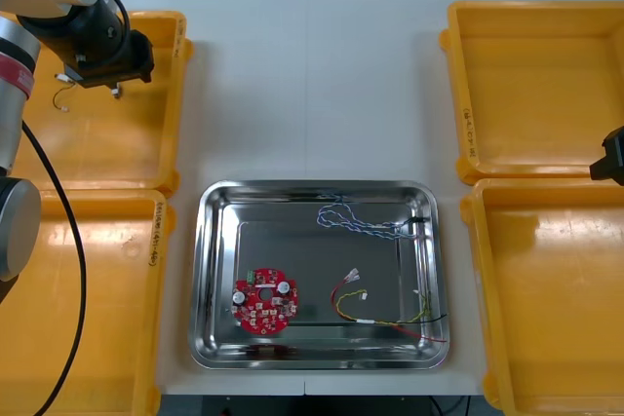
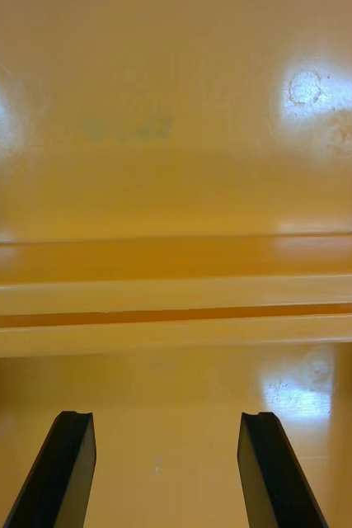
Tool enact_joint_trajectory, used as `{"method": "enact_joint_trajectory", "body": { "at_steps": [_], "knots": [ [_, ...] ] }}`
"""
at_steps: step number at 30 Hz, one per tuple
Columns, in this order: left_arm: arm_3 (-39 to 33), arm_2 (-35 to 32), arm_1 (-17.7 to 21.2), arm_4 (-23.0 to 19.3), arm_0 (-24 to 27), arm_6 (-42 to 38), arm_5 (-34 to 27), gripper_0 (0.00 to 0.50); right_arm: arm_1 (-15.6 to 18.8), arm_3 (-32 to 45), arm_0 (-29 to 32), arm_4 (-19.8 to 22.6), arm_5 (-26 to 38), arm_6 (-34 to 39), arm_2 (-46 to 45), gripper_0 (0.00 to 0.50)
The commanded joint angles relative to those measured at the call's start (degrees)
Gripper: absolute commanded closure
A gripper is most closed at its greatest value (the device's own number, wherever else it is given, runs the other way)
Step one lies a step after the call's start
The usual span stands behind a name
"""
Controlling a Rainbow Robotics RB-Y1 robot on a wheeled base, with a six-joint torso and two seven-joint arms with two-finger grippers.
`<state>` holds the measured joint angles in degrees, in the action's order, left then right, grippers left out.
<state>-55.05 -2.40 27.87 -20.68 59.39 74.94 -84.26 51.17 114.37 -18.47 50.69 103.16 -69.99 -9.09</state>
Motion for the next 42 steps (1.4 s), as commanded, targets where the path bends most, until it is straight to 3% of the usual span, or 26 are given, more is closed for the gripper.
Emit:
{"method": "enact_joint_trajectory", "body": {
  "at_steps": [1, 10, 34, 35, 36, 38, 42],
  "knots": [
    [-0.32, 0.73, 2.98, -0.06, 3.28, -2.07, 0.68, 0.000, 2.35, 1.29, 0.27, 0.02, -0.07, -1.38, -1.81, 0.000],
    [6.62, -1.82, 4.39, -0.50, 3.28, 5.57, 7.01, 0.000, 2.35, 1.29, 0.27, 0.02, -0.07, -1.38, -1.81, 0.000],
    [11.72, -1.12, 2.89, -2.35, 3.01, 8.30, 12.99, 0.000, 2.35, 1.29, 0.27, 0.02, -0.07, -1.38, -1.81, 0.000],
    [11.72, -1.12, 2.89, -2.35, 2.93, 8.38, 12.99, 0.042, 2.35, 1.29, 0.27, 0.02, -0.07, -1.38, -1.81, 0.000],
    [11.72, -1.12, 2.89, -2.43, 2.66, 8.47, 13.07, 0.237, 2.35, 1.29, 0.27, 0.02, -0.07, -1.38, -1.81, 0.000],
    [11.72, -1.12, 2.80, -2.43, 2.57, 8.65, 13.16, 0.488, 2.35, 1.29, 0.27, 0.02, -0.07, -1.38, -1.81, 0.000],
    [11.72, -1.12, 2.80, -2.26, 2.49, 8.82, 13.07, 0.500, 2.35, 1.29, 0.27, 0.02, -0.07, -1.38, -1.81, 0.000]
  ]
}}
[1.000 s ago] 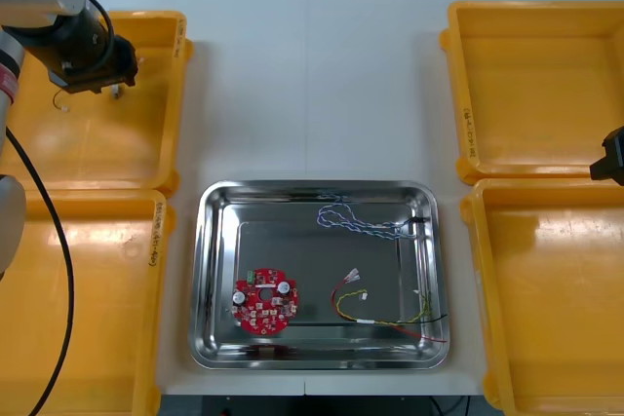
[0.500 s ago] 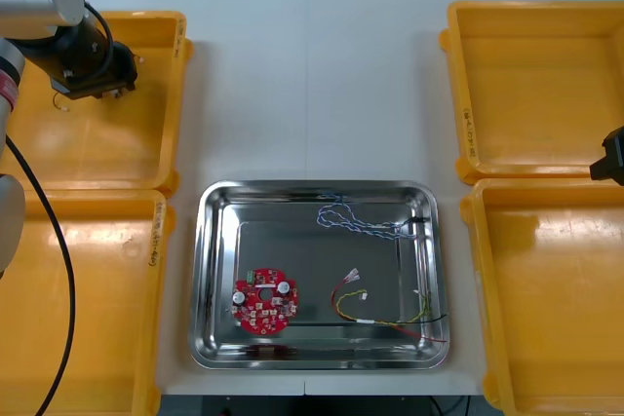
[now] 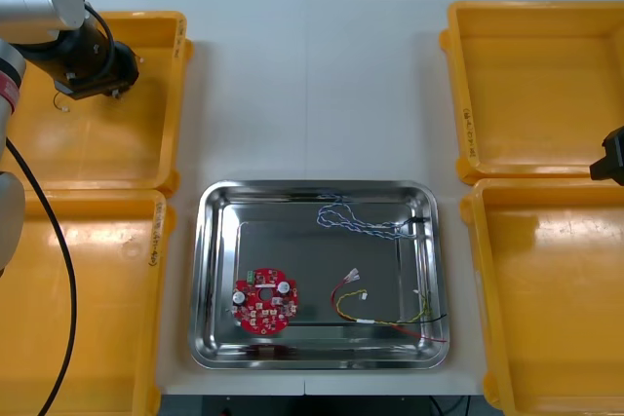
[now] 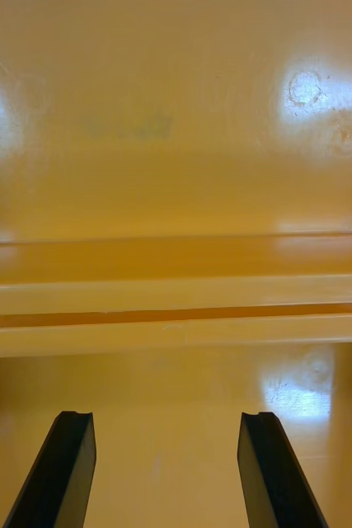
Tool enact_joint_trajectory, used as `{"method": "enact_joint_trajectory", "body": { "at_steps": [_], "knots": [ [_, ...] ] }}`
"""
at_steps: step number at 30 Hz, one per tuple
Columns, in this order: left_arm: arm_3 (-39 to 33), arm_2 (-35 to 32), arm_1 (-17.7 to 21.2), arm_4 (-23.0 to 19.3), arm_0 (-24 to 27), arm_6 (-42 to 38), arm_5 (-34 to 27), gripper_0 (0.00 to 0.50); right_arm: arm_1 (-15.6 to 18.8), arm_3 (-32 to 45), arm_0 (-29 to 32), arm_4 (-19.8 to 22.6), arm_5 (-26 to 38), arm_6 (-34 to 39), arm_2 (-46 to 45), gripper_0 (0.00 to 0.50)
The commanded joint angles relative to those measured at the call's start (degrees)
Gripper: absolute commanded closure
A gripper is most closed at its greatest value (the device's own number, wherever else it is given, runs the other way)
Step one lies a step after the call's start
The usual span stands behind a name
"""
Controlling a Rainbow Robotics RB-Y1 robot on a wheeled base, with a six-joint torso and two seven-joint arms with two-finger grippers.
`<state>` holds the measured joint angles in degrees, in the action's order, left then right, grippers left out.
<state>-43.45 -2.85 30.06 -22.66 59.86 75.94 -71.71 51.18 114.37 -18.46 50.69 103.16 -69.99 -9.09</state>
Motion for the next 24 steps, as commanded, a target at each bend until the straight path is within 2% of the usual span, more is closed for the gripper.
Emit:
{"method": "enact_joint_trajectory", "body": {
  "at_steps": [1, 15, 24],
  "knots": [
    [0.12, -0.67, 0.70, -0.19, 2.02, 7.91, 0.51, 0.500, 2.35, 1.29, 0.27, 0.02, -0.07, -1.38, -1.81, 0.000],
    [0.03, -0.76, 0.88, -0.10, 2.37, 7.64, -1.68, 0.500, 2.35, 1.29, 0.27, 0.02, -0.07, -1.38, -1.81, 0.000],
    [-0.06, -0.85, 2.81, -0.46, 6.68, 6.85, -10.21, 0.500, 2.35, 1.29, 0.27, 0.02, -0.07, -1.38, -1.81, 0.000]
  ]
}}
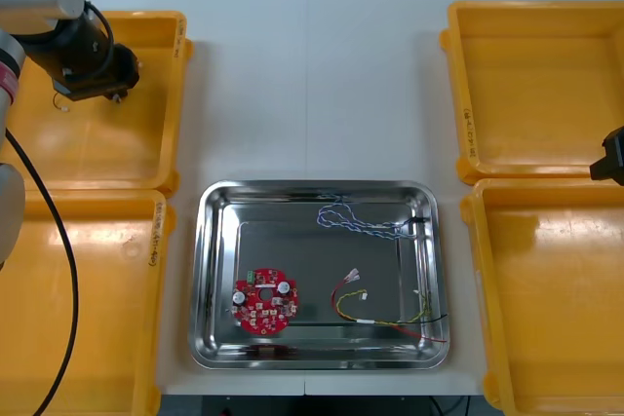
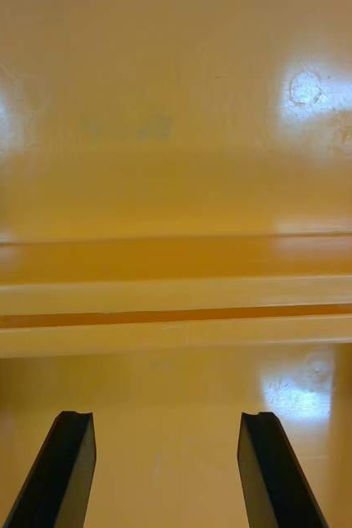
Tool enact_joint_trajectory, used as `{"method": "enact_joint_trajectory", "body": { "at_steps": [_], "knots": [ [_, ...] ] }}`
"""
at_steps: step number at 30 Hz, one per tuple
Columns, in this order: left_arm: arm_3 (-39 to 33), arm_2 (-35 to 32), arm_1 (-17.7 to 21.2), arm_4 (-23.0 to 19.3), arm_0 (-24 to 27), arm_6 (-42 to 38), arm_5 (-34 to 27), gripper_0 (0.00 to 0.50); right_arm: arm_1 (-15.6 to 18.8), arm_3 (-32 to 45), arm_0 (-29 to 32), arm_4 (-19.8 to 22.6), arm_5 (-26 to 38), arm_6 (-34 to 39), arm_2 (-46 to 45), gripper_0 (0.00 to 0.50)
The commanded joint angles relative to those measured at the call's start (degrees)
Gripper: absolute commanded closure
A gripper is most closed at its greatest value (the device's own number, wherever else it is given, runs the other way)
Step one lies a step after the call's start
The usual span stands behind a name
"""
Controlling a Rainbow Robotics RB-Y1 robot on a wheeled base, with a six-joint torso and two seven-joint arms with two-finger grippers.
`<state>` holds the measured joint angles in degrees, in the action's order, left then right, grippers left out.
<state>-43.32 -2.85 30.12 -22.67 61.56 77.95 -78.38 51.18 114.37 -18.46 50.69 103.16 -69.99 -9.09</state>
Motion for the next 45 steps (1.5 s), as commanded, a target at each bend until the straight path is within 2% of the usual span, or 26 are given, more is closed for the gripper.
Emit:
{"method": "enact_joint_trajectory", "body": {
  "at_steps": [1, 9, 15, 28, 36, 39, 45],
  "knots": [
    [-0.27, -0.93, 3.02, -0.54, 5.50, 4.67, -4.68, 0.500, 2.35, 1.29, 0.27, 0.02, -0.07, -1.38, -1.81, 0.000],
    [-4.40, -1.99, 3.81, -0.27, 6.21, 3.70, -11.54, 0.500, 2.35, 1.29, 0.27, 0.02, -0.07, -1.38, -1.81, 0.000],
    [-5.54, -2.08, 4.16, -0.45, 6.21, 3.87, -13.56, 0.500, 2.35, 1.29, 0.27, 0.02, -0.07, -1.38, -1.81, 0.000],
    [-7.04, -2.87, 3.98, -2.47, 1.46, 7.13, -8.55, 0.500, 2.35, 1.29, 0.27, 0.02, -0.07, -1.38, -1.81, 0.000],
    [-14.33, -5.77, 3.81, -3.79, -4.34, 9.15, -8.28, 0.500, 2.35, 1.29, 0.27, 0.02, -0.07, -1.38, -1.81, 0.000],
    [-17.32, -7.88, 3.81, -4.49, -6.89, 12.14, -8.28, 0.500, 2.35, 1.29, 0.27, 0.02, -0.07, -1.38, -1.81, 0.000],
    [-18.29, -8.49, 3.81, -5.46, -7.86, 12.84, -8.46, 0.500, 2.35, 1.29, 0.27, 0.02, -0.07, -1.38, -1.81, 0.000]
  ]
}}
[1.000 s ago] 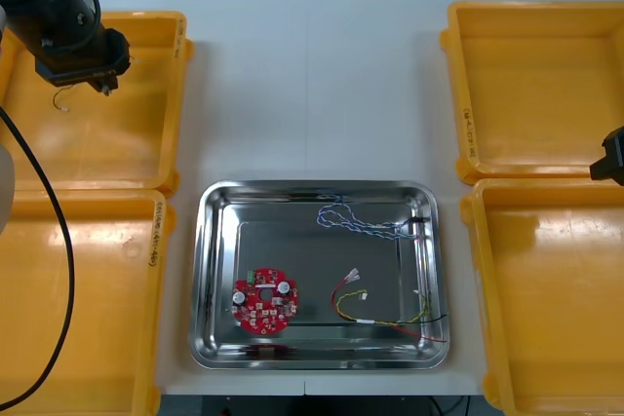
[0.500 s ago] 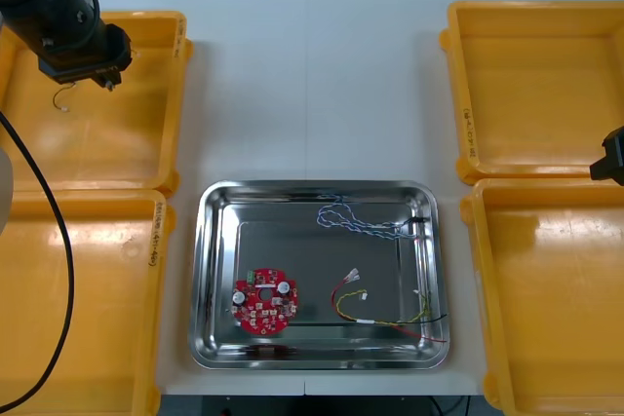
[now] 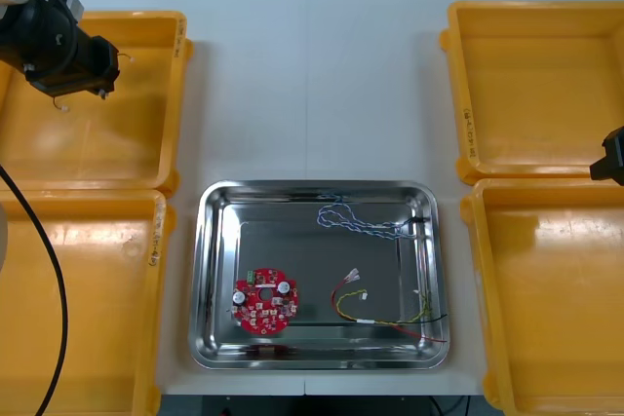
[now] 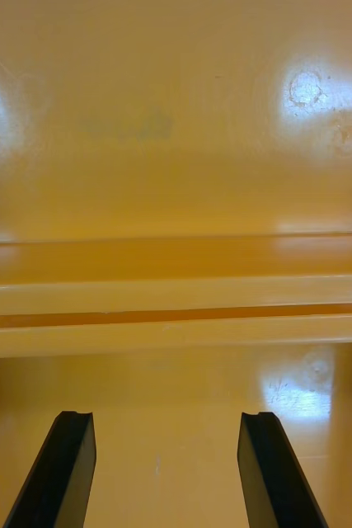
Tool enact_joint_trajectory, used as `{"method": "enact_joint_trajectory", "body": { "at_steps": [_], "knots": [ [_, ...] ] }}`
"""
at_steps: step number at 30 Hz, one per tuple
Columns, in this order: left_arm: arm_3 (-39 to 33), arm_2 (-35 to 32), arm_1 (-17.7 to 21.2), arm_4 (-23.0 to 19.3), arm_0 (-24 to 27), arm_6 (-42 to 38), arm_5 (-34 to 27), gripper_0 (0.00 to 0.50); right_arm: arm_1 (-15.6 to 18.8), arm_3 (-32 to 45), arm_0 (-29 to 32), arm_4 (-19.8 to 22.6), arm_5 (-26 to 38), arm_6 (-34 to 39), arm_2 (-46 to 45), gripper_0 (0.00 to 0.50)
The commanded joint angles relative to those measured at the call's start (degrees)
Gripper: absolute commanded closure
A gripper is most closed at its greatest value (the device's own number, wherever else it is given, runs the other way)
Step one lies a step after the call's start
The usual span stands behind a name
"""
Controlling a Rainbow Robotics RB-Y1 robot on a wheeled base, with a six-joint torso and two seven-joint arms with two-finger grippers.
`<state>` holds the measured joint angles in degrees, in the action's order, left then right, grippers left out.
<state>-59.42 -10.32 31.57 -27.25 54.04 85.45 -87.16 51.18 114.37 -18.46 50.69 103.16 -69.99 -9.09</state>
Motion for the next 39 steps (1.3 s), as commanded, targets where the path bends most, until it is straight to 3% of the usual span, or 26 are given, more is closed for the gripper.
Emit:
{"method": "enact_joint_trajectory", "body": {
  "at_steps": [1, 8, 18, 21, 28, 31, 36, 39],
  "knots": [
    [-2.19, -1.01, 2.36, -0.78, -0.33, 5.34, 0.23, 0.500, 2.35, 1.29, 0.26, 0.02, -0.07, -1.38, -1.81, 0.000],
    [-2.81, -1.01, 2.36, -1.22, -0.25, 4.73, -0.21, 0.500, 2.35, 1.29, 0.26, 0.02, -0.07, -1.38, -1.81, 0.000],
    [-5.44, -0.84, 2.36, 0.01, 2.04, 0.86, -7.94, 0.500, 2.35, 1.29, 0.26, 0.02, -0.07, -1.38, -1.81, 0.000],
    [-5.44, 0.48, 2.36, 0.71, 1.25, 0.86, -6.10, 0.500, 2.35, 1.29, 0.26, 0.02, -0.07, -1.38, -1.81, 0.000],
    [-5.44, 0.48, 0.60, 1.50, -1.74, 1.39, 4.63, 0.500, 2.35, 1.29, 0.26, 0.02, -0.07, -1.38, -1.81, 0.000],
    [-5.44, 0.48, 0.60, 2.03, -2.00, 1.83, 5.42, 0.493, 2.35, 1.29, 0.26, 0.02, -0.07, -1.38, -1.81, 0.000],
    [-5.44, 0.48, 0.60, 2.38, -3.67, 2.53, 6.38, 0.439, 2.35, 1.29, 0.26, 0.02, -0.07, -1.38, -1.81, 0.000],
    [-5.44, 0.39, 0.25, 2.20, -5.08, 2.88, 8.32, 0.275, 2.35, 1.29, 0.26, 0.02, -0.07, -1.38, -1.81, 0.000]
  ]
}}
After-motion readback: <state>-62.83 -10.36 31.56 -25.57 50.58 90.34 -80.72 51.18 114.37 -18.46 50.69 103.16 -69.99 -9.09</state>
